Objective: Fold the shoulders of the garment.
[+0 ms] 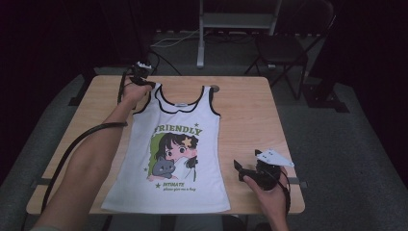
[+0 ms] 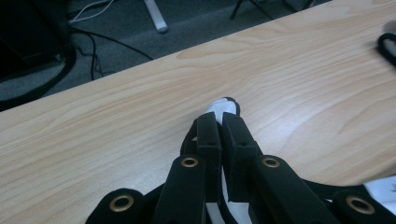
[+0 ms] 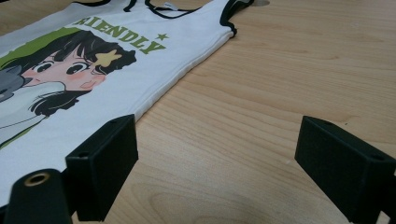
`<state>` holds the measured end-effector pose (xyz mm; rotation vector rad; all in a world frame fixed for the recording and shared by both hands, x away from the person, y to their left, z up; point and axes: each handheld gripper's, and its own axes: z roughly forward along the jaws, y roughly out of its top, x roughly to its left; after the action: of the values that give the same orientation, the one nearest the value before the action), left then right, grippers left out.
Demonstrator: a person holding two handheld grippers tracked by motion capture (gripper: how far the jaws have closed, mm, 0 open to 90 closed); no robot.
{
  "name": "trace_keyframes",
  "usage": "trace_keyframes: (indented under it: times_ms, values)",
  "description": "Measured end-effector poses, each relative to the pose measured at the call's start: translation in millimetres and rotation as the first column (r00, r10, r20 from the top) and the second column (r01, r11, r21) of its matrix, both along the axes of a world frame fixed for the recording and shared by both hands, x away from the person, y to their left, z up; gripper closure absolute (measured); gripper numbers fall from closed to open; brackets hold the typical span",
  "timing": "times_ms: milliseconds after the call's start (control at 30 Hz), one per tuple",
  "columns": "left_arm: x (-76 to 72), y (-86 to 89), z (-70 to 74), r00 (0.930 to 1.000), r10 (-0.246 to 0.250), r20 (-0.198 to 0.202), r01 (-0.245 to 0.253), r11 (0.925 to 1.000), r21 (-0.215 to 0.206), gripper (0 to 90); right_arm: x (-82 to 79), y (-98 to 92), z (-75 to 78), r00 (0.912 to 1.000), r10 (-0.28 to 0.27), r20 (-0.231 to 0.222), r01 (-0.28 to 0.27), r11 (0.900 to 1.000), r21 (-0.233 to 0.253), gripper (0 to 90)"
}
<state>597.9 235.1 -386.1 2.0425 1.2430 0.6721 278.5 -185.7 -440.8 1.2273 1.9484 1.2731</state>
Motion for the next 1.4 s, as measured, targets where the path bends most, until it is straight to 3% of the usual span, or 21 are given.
trace_keyframes:
  times_ms: [233,433,733,867,933,1000,1400]
  values:
    - [-9.1,-3.5,5.7,0.9999,-0.003,0.014,0.003,0.9999,0.009,86.5,-0.7,0.1,-0.1,1.0,0.004,0.003,-0.004,1.0,-0.005,12.8]
    - [-20.5,-2.9,13.1,0.9993,-0.009,0.035,0.009,0.9999,-0.007,86.5,-0.5,0.0,0.0,1.0,0.006,-0.001,-0.006,1.0,-0.005,12.8]
    - [-44.8,0.4,20.3,0.9959,-0.032,0.084,0.04,0.9953,-0.089,86.5,-0.4,0.0,0.0,1.0,0.006,-0.001,-0.006,1.0,-0.006,12.8]
    - [-57.8,1.0,24.0,0.9929,-0.051,0.108,0.064,0.9897,-0.128,86.5,-0.3,0.1,0.0,1.0,0.004,-0.005,-0.004,1.0,-0.006,12.8]
    - [-67.1,1.1,23.9,0.9912,-0.061,0.117,0.08,0.9832,-0.164,86.5,-0.2,-0.1,0.0,1.0,0.002,-0.006,-0.002,1.0,-0.005,12.8]
    - [-70.0,1.0,23.6,0.9903,-0.068,0.121,0.088,0.9818,-0.168,86.5,-0.2,0.0,0.0,1.0,0.002,-0.006,-0.002,1.0,-0.007,12.8]
    - [-108.0,9.5,15.6,0.9834,-0.118,0.137,0.151,0.9531,-0.262,86.5,-0.7,2.6,0.1,1.0,0.009,0.0,-0.009,0.999,-0.031,12.8]
